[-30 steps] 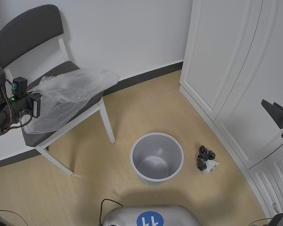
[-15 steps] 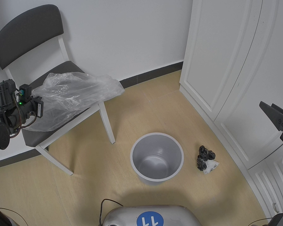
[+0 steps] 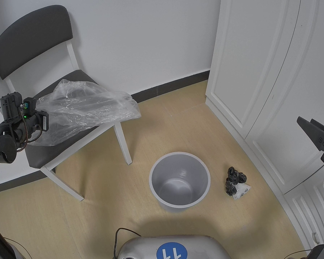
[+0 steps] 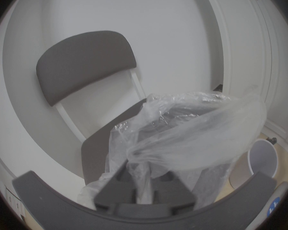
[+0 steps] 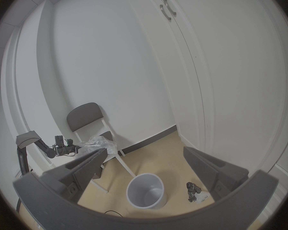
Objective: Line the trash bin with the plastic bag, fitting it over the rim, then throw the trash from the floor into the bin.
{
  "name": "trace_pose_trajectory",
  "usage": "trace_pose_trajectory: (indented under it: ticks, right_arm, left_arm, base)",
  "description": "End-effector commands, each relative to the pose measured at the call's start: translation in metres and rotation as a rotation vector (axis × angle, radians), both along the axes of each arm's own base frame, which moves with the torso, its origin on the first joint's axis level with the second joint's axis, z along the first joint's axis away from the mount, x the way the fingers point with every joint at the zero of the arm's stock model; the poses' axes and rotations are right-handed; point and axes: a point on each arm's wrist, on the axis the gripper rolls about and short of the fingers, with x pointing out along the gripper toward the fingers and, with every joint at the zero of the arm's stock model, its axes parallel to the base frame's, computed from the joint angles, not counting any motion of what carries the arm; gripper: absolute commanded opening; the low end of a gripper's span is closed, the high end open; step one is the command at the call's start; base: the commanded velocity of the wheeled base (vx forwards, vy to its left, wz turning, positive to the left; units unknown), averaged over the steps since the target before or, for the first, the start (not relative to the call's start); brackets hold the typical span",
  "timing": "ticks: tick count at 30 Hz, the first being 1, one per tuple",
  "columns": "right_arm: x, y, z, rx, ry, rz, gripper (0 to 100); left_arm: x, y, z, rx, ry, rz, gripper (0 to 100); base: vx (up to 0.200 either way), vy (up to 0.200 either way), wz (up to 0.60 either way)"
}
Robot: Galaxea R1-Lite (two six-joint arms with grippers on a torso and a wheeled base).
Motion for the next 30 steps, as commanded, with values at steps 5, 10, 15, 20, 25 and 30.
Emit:
trace_pose_trajectory:
  ticks: [5,10,15,20,25,30]
  right_arm:
    - [-0.002,0.001,-0.001,-0.001,0.0,0.01,100]
    - [-0.005,-0.001,-0.001,-0.001,-0.009,0.009,100]
    - [-0.005,-0.001,-0.003,-0.009,-0.001,0.012,100]
    - [-0.005,-0.001,-0.004,-0.013,0.003,0.012,100]
    - [-0.007,0.0,-0.006,-0.019,0.005,0.022,100]
    - [-0.006,0.001,-0.009,-0.026,0.019,0.024,100]
  left_arm:
    - [-0.031,0.003,0.016,-0.029,0.031,-0.077,100]
    - [-0.059,0.016,0.021,-0.058,0.097,-0.052,100]
    - [-0.09,0.023,0.024,-0.063,0.08,-0.04,100]
    - [-0.115,0.019,0.023,-0.063,0.076,-0.023,100]
    - [-0.146,0.009,0.007,-0.075,0.106,-0.018,100]
    - [-0.175,-0.001,-0.002,-0.074,0.096,-0.017,100]
  base:
    - [0.0,0.0,0.0]
    - [0.0,0.0,0.0]
    - [0.0,0.0,0.0]
    - [0.0,0.0,0.0]
    - [0.0,0.0,0.0]
    - [0.0,0.0,0.0]
